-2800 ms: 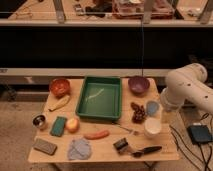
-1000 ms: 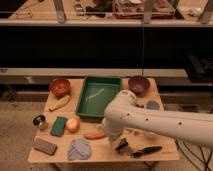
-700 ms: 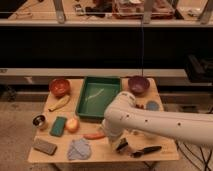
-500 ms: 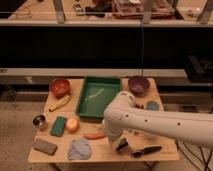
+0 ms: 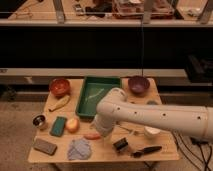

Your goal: Place pepper in metal cup

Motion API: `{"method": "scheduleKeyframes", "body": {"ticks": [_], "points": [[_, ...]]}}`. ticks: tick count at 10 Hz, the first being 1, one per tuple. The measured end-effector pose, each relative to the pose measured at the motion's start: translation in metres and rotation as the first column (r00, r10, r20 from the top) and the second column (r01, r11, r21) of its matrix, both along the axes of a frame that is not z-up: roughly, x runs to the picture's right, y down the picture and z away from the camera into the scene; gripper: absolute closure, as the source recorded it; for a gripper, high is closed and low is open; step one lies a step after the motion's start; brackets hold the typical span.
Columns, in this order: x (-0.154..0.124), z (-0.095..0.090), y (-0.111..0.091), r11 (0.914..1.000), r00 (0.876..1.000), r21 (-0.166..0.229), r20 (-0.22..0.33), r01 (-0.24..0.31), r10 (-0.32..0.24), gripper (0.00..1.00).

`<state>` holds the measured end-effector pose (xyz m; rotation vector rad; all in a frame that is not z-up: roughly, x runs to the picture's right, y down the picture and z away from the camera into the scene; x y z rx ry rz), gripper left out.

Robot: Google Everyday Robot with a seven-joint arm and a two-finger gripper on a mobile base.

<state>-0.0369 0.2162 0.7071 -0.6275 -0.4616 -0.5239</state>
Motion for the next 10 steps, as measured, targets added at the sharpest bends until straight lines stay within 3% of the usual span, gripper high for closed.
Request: {"method": "scheduleKeyframes", "body": {"ticks": [5, 10], "points": [[0.015, 0.042, 0.014, 0.998, 0.997, -0.062, -0.08, 0.001, -0.006, 0.35], [0.021, 0.073, 0.02, 0.9978, 0.995, -0.065, -0.099, -0.012, 0.005, 0.35]]}}
